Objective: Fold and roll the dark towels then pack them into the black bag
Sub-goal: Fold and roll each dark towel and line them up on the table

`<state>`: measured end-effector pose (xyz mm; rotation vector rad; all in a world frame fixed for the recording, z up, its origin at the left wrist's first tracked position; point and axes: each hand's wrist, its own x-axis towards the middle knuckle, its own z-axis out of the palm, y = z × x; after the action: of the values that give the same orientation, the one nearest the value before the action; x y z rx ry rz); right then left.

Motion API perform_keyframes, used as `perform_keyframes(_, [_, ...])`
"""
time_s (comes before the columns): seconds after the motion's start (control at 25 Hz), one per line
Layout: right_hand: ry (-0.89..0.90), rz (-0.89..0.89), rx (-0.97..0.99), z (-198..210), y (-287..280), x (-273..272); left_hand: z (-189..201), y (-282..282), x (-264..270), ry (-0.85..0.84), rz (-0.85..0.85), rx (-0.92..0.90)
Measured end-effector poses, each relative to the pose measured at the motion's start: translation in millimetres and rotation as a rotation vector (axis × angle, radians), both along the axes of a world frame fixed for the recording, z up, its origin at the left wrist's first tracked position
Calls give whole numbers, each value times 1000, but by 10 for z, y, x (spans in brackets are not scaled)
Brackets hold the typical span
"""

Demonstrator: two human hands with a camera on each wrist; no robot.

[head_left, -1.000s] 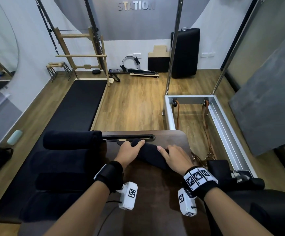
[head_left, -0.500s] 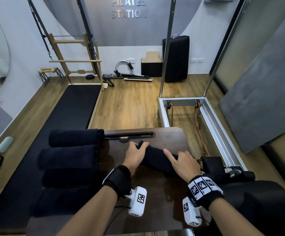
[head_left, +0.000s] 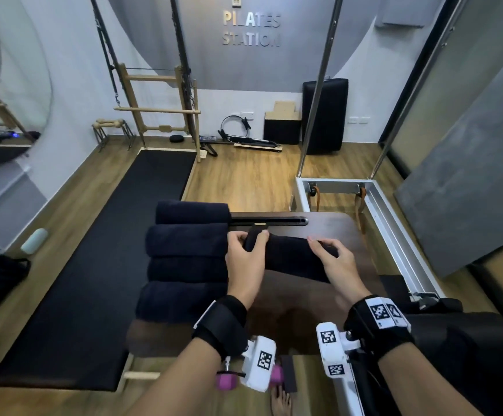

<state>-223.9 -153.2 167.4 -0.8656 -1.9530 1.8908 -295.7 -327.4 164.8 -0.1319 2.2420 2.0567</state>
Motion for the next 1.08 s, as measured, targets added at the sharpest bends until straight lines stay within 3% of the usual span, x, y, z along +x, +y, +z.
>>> perform_keyframes(0.32, [70,153,-455,-14,-1272,-333,56,-1387,-122,195,331,-144])
perform_keyframes(0.44, [41,231,-331,-162,-1535,-434,-64,-1669,-261,105,338,-212])
perform_keyframes(0.56, [-45,207,-77,-302,-1733,-470,-230,-1820,-294,13,286,-341])
perform_keyframes(0.64, [-96,204,12,-357,-1797,-476,-349,-1867,-248,21,235,-265])
perform_keyframes(0.8, [-130,281,-98,-390,-1955,-507,-438,-1926,-184,12,139,13])
perform_keyframes(1.08, [-123,305,-116,-364,-1916,-470,-341,-2017,-207,-3,33,10])
